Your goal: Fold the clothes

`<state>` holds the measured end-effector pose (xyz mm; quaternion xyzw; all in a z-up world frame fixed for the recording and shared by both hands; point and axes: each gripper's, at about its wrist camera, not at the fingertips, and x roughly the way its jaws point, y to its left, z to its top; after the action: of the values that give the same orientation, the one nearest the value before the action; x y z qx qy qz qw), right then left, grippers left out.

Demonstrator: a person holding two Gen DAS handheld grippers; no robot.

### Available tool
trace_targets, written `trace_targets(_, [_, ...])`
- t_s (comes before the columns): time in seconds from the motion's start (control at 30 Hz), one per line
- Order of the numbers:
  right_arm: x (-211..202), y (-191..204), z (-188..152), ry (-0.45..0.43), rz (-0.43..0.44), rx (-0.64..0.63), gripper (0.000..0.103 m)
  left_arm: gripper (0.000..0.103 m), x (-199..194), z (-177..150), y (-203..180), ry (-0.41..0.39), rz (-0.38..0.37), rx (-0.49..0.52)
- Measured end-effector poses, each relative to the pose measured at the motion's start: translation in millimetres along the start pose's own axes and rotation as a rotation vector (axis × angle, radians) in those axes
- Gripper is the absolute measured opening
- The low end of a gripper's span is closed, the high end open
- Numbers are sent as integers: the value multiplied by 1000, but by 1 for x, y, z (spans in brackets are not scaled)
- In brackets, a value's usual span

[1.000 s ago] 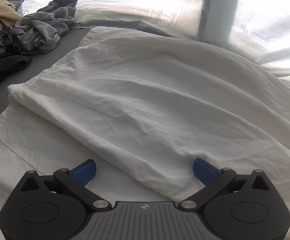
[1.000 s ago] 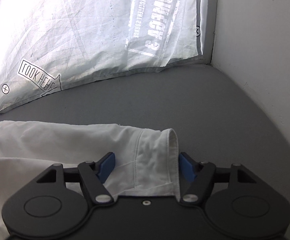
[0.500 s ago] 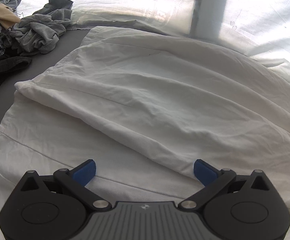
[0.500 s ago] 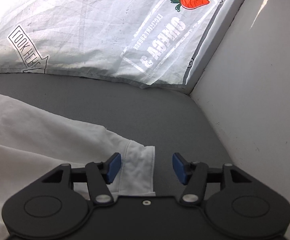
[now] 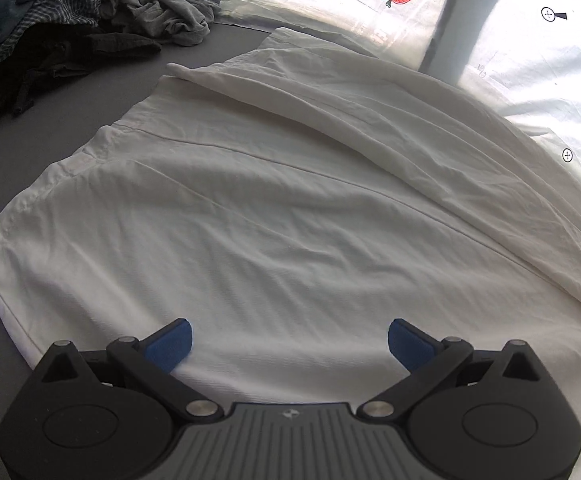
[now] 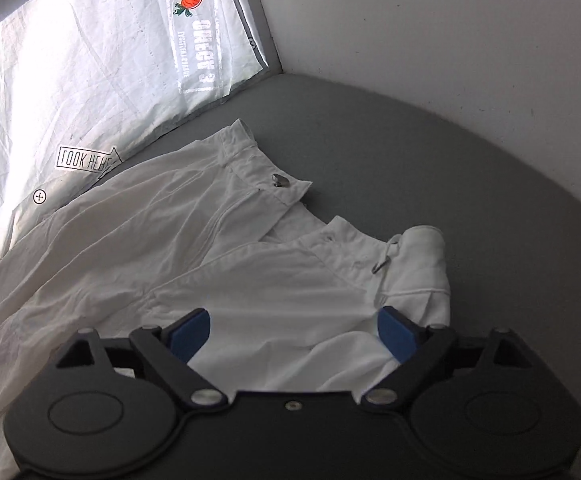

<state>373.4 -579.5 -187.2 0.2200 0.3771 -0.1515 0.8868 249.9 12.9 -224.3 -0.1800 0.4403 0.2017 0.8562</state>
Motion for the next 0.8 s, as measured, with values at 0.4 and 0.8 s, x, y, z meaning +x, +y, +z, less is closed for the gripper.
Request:
trace_targets(0.4, [-50,-45,-77,84,129,343,79,103,-2,-24,15,-5,-22,132])
trace_targets(0.8, [-35,-32,-94,124,290,524,50,103,1,-29,5,10,17,233])
